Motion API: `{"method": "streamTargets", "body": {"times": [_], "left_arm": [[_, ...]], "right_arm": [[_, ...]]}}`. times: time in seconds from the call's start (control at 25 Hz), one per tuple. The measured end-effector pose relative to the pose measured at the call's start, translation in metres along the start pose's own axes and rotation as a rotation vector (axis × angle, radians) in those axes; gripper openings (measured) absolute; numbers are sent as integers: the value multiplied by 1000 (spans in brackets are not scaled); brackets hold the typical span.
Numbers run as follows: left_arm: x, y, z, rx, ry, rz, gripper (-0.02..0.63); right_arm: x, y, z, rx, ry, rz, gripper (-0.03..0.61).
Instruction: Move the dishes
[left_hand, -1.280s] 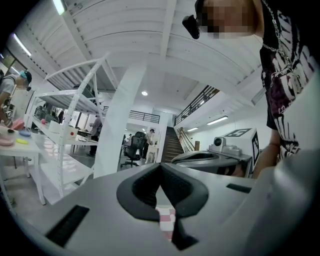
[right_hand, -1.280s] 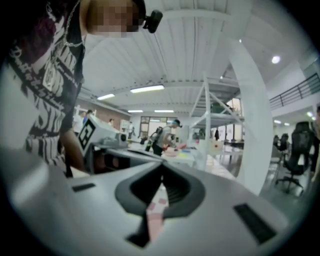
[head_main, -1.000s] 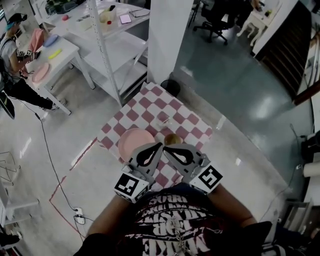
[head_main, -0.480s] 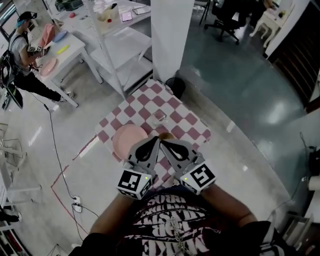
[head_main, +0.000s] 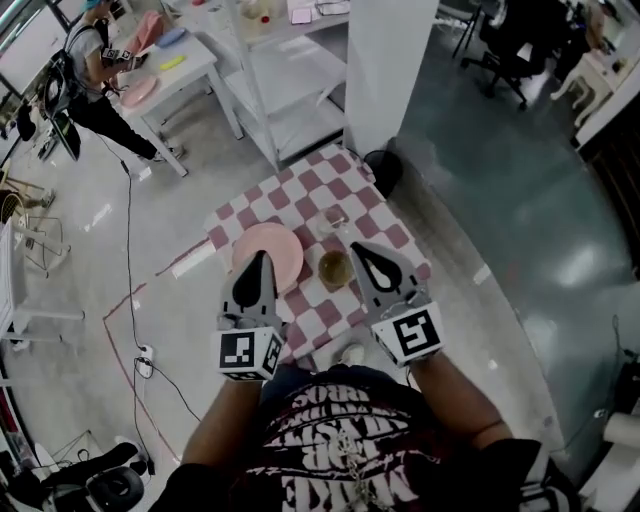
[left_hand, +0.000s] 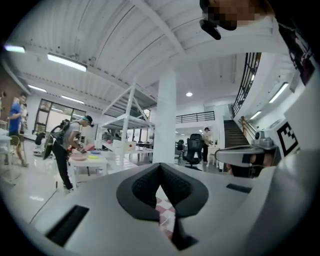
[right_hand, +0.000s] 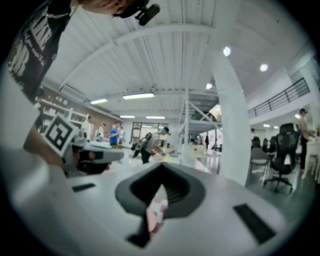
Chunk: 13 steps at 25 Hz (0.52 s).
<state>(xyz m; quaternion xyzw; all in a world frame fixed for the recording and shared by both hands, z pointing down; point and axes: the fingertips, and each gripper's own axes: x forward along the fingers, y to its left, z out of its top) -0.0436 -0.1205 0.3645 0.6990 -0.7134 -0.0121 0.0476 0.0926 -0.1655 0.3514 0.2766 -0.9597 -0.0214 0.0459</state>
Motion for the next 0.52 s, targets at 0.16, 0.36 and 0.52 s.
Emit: {"method": "streamTargets", "body": {"times": [0.16,0.36,0.52], "left_arm": [[-25,15,-6,30,16,74,26],[-51,40,-6,61,29,136,26],[-65,56,1,76,20,148,26]], "right_arm": [[0,-10,-2,-10,-13,4,32],[3,-6,-12,-6,-7,17,32],[4,3,-13,-7,2,16,32]]}}
